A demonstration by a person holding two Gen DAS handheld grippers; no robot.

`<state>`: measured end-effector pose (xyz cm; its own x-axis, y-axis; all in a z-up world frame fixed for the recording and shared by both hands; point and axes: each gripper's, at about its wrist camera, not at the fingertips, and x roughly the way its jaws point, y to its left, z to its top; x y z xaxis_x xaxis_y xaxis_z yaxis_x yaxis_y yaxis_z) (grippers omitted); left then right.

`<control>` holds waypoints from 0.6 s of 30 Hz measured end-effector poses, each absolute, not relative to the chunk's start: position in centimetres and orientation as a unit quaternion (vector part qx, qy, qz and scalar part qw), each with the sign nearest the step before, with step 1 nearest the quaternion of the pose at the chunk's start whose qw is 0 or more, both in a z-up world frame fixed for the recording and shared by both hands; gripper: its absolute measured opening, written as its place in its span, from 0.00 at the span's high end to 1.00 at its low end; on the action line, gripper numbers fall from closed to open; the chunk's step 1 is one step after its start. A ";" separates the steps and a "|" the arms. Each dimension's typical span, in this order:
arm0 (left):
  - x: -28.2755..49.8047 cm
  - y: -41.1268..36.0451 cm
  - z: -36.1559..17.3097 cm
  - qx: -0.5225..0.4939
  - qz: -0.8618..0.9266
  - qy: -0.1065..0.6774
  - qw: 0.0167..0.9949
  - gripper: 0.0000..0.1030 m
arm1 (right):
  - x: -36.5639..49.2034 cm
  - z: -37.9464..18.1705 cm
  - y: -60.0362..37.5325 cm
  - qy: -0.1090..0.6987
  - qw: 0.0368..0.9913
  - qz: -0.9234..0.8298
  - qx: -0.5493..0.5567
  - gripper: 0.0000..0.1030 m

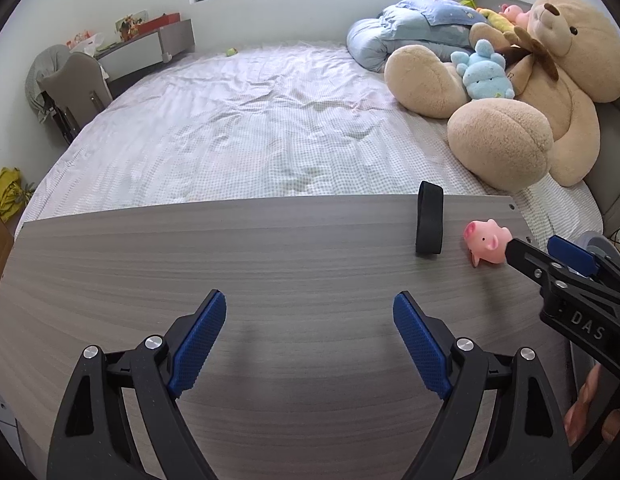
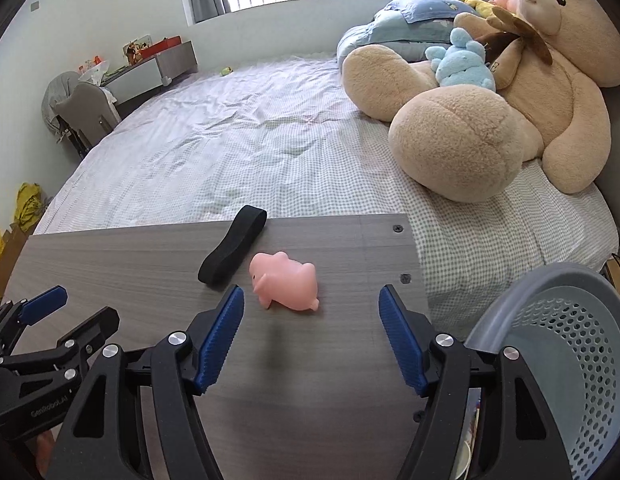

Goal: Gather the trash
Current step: 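Grasp the pink toy pig with the right gripper and lift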

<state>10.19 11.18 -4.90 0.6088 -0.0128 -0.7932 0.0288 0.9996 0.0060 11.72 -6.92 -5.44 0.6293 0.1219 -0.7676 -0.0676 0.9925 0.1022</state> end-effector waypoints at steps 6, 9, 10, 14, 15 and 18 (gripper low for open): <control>10.6 11.2 -5.6 0.005 -0.011 0.449 0.893 0.18 | 13.3 -6.6 -5.6 0.440 0.896 0.055 0.017 0.35; 10.7 11.3 -5.7 0.005 -0.010 0.450 0.893 0.18 | 13.9 -7.3 -5.2 0.447 0.893 0.051 0.011 0.35; 10.8 11.4 -5.7 0.004 -0.010 0.450 0.893 0.18 | 14.2 -7.5 -5.1 0.450 0.892 0.050 0.009 0.35; 10.8 11.4 -5.7 0.003 -0.011 0.450 0.893 0.18 | 14.8 -8.0 -4.7 0.455 0.890 0.046 -0.003 0.35; 10.9 11.4 -5.6 0.002 -0.011 0.450 0.893 0.18 | 14.8 -8.1 -4.6 0.454 0.890 0.046 -0.004 0.35; 11.0 11.2 -5.5 0.003 -0.013 0.450 0.893 0.18 | 15.0 -8.3 -4.4 0.457 0.888 0.053 -0.006 0.60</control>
